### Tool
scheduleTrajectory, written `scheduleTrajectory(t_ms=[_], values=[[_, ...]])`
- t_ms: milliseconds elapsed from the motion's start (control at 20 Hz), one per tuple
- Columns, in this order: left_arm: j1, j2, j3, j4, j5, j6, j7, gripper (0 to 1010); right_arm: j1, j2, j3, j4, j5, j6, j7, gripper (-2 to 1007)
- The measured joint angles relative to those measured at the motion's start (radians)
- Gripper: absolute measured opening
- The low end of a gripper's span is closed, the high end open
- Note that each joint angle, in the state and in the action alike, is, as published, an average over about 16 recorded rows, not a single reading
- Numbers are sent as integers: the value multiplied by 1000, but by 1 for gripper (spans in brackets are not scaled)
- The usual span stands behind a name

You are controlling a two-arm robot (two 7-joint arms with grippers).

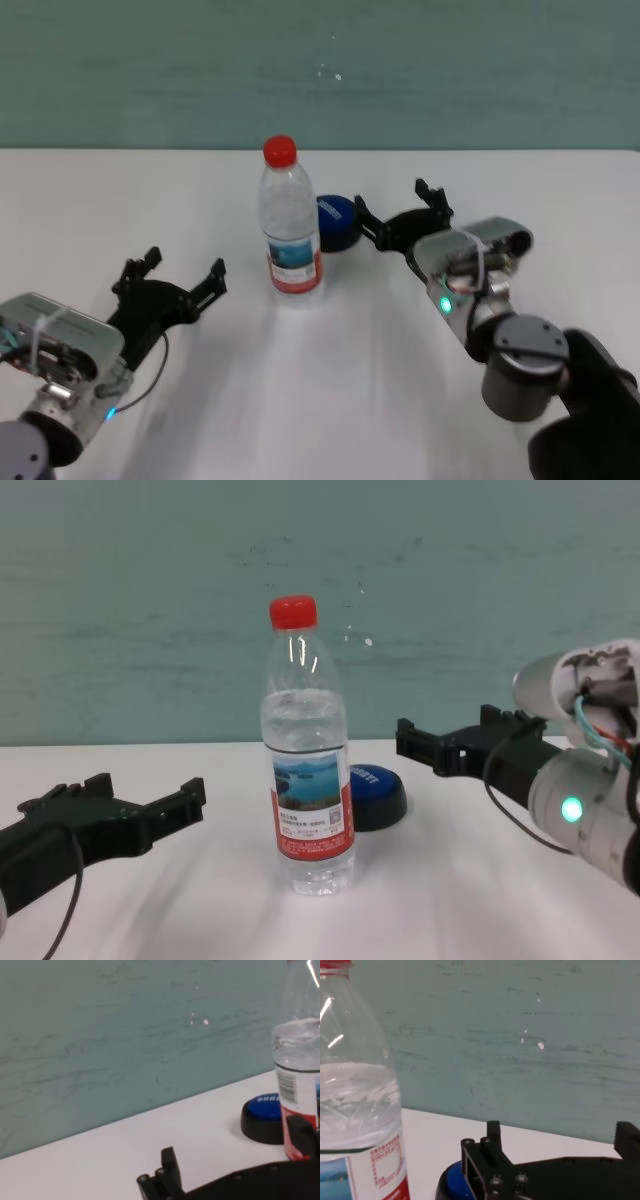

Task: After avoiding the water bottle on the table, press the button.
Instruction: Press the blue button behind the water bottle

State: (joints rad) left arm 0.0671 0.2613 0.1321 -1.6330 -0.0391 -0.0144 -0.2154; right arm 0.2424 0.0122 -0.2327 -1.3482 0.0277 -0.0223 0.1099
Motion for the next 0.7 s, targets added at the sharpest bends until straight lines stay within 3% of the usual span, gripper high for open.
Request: scheduleTrajectory(t_ms=[700], values=[[0, 0, 0, 0, 0, 0, 0, 1005, 95, -21, -12, 135, -27, -13, 9, 1003]])
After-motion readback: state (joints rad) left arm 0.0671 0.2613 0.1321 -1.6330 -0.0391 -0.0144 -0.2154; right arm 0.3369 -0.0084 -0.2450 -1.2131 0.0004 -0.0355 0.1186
